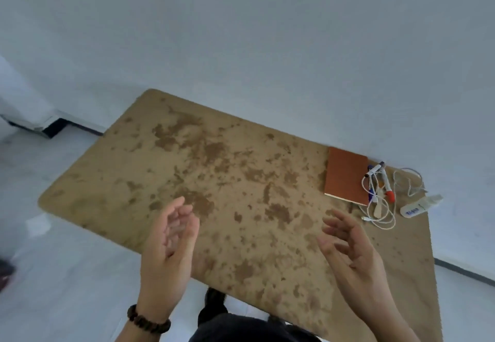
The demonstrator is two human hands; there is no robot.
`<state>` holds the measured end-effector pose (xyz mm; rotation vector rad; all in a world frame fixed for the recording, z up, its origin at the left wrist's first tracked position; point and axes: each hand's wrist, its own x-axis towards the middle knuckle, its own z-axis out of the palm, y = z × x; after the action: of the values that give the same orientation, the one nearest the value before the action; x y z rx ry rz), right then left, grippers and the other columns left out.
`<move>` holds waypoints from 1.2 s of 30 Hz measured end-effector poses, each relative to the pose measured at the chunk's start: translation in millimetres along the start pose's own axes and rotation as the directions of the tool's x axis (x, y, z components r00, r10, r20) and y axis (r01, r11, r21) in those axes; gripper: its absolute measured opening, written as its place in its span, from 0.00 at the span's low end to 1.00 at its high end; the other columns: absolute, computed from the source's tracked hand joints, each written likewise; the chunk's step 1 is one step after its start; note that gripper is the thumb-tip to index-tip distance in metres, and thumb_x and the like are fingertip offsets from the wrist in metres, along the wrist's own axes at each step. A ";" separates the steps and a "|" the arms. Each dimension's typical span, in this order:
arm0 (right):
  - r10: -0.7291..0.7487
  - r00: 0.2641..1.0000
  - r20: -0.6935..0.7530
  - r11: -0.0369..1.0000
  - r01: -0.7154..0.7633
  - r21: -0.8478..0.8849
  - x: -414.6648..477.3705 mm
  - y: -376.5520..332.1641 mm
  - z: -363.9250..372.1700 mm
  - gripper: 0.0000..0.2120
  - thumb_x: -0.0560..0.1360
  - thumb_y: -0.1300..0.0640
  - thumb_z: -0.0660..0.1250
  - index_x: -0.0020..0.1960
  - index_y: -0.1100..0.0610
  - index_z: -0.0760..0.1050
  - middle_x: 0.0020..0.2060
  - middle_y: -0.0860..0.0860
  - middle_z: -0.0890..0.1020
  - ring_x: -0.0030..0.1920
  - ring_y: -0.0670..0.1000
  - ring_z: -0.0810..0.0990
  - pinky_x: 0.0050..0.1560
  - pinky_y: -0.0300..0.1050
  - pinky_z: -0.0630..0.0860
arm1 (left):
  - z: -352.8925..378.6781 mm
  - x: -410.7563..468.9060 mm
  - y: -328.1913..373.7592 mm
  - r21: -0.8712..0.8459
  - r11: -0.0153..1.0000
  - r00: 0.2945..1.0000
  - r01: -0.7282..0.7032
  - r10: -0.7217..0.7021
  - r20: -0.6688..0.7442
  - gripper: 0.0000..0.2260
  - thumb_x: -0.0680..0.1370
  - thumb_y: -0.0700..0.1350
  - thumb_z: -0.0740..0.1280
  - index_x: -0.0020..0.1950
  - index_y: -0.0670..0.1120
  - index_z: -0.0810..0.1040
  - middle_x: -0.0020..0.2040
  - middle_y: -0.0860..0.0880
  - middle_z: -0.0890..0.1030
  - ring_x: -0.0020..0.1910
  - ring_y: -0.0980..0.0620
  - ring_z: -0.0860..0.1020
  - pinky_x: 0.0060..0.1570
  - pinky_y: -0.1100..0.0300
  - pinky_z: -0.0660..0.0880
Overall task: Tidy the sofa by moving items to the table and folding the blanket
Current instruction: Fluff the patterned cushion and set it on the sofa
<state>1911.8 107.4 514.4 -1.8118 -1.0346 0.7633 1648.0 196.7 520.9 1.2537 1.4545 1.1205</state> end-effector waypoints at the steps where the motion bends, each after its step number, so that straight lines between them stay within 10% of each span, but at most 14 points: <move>1: -0.031 0.998 0.049 0.999 0.032 -0.008 2.1 0.5 -0.2 0.26 0.71 0.44 0.68 0.69 0.43 0.71 0.57 0.40 0.81 0.58 0.43 0.80 0.51 0.31 0.77 | -6.1 -11.3 -0.8 0.015 1.000 0.998 0.000 0.001 -0.068 0.17 0.77 0.48 0.66 0.66 0.51 0.75 0.55 0.56 0.81 0.56 0.61 0.78 0.52 0.62 0.77; 13: -0.123 0.738 0.663 0.992 0.111 0.061 -53.8 22.8 88.8 0.19 0.77 0.51 0.68 0.65 0.38 0.68 0.58 0.36 0.76 0.56 0.33 0.75 0.55 0.38 0.76 | -90.7 -217.1 -37.0 0.123 0.939 0.814 0.322 -0.208 -0.543 0.16 0.78 0.42 0.68 0.64 0.53 0.73 0.56 0.55 0.80 0.53 0.61 0.78 0.49 0.65 0.75; 21: -0.340 0.311 0.888 0.905 0.365 0.218 -161.0 -61.7 212.8 0.21 0.78 0.54 0.68 0.68 0.42 0.69 0.61 0.32 0.74 0.62 0.40 0.75 0.54 0.39 0.76 | -194.9 -344.4 -61.8 -0.128 0.946 0.440 0.299 -0.256 -0.861 0.15 0.78 0.42 0.69 0.63 0.53 0.75 0.56 0.55 0.81 0.53 0.60 0.79 0.51 0.62 0.73; 29: -0.315 0.103 0.944 0.842 0.488 0.228 -274.0 -99.7 357.7 0.22 0.77 0.56 0.70 0.68 0.42 0.70 0.62 0.37 0.76 0.60 0.39 0.77 0.55 0.39 0.77 | -332.6 -401.9 -117.2 -0.268 0.933 0.194 0.240 -0.316 -0.928 0.15 0.78 0.42 0.69 0.61 0.56 0.74 0.55 0.57 0.81 0.52 0.63 0.79 0.48 0.68 0.76; 36: -0.344 0.138 0.929 0.857 0.449 0.251 -312.0 -152.9 454.8 0.22 0.77 0.56 0.69 0.69 0.45 0.69 0.62 0.37 0.75 0.61 0.38 0.76 0.52 0.34 0.75 | -457.7 -360.7 -120.8 -0.190 0.942 0.279 0.275 -0.267 -0.923 0.16 0.78 0.42 0.68 0.65 0.53 0.73 0.56 0.57 0.80 0.55 0.60 0.79 0.50 0.63 0.75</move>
<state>1343.0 49.4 488.3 -0.7965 -2.2839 1.5560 1212.4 -208.9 516.5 0.1367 2.4117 1.7089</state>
